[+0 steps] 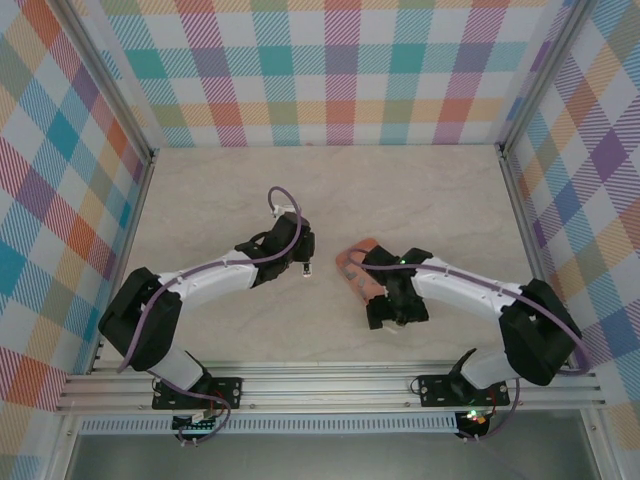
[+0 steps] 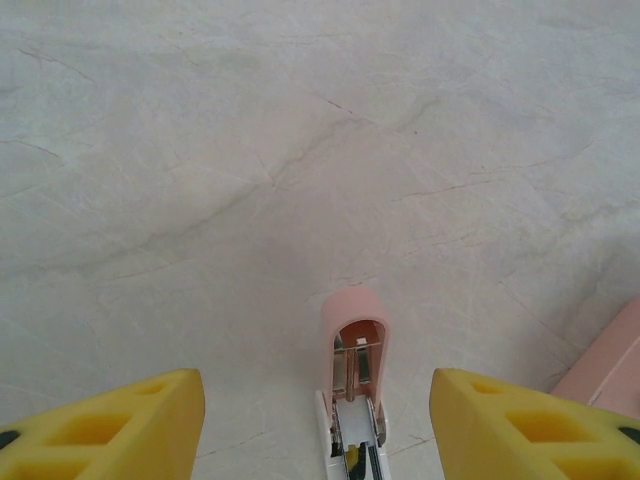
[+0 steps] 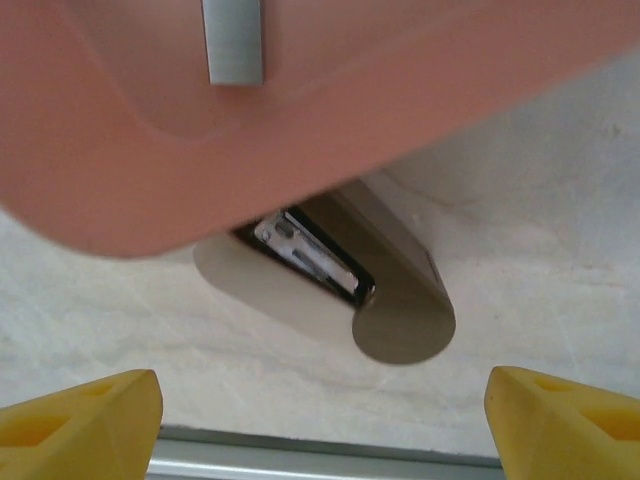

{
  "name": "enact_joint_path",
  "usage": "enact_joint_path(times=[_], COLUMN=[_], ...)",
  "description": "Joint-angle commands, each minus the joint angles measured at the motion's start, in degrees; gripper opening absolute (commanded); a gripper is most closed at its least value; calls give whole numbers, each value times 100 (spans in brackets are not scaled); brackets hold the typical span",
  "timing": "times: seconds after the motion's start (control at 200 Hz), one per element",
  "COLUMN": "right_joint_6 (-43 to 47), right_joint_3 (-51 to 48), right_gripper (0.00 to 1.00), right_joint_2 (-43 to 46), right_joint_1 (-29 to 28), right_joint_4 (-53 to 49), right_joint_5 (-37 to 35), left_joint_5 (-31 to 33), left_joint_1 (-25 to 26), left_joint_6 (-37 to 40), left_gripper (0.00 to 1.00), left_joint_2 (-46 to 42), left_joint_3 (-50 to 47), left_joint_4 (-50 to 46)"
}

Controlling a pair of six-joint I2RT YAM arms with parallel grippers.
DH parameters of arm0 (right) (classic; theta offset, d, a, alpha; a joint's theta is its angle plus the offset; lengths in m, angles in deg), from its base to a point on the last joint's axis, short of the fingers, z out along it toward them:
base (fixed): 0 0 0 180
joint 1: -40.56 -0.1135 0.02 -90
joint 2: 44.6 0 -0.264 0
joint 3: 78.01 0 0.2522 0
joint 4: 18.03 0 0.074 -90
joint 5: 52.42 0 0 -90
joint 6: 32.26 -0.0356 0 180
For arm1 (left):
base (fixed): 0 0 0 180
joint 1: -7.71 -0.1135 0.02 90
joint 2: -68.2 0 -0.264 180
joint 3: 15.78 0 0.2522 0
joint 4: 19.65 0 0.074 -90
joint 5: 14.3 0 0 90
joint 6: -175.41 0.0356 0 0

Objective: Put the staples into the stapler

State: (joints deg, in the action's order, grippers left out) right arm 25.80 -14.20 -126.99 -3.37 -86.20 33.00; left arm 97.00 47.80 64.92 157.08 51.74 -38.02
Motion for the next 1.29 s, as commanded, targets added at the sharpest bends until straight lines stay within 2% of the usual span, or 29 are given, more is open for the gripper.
enact_joint_path(times=[0.0, 0.325, 0.58, 0.865, 1.105, 1.29], right_joint_6=[275, 630, 673, 681, 658, 720], right_joint_3=[86, 137, 35, -106, -263, -520], right_gripper=[84, 83, 60, 48, 42, 41], right_joint_2=[-156, -649, -752, -725, -462, 409], right_joint_1=[-33, -26, -26, -33, -29, -41], right_joint_4=[92, 658, 922, 1007, 1040, 1291], right_joint_5=[-274, -194, 95, 268, 350, 504], left_joint_5=[163, 293, 311, 251, 241, -73], left_joint_1=[58, 59, 55, 60, 56, 60], left_joint_6=[116, 195, 183, 173, 152, 84], left_gripper=[61, 60, 60, 60, 60, 60], left_joint_2=[-199, -382, -432, -414, -538, -695], left_joint_3=[-118, -136, -164, -154, -165, -132], left_joint_4=[-121, -136, -120, -94, -124, -218])
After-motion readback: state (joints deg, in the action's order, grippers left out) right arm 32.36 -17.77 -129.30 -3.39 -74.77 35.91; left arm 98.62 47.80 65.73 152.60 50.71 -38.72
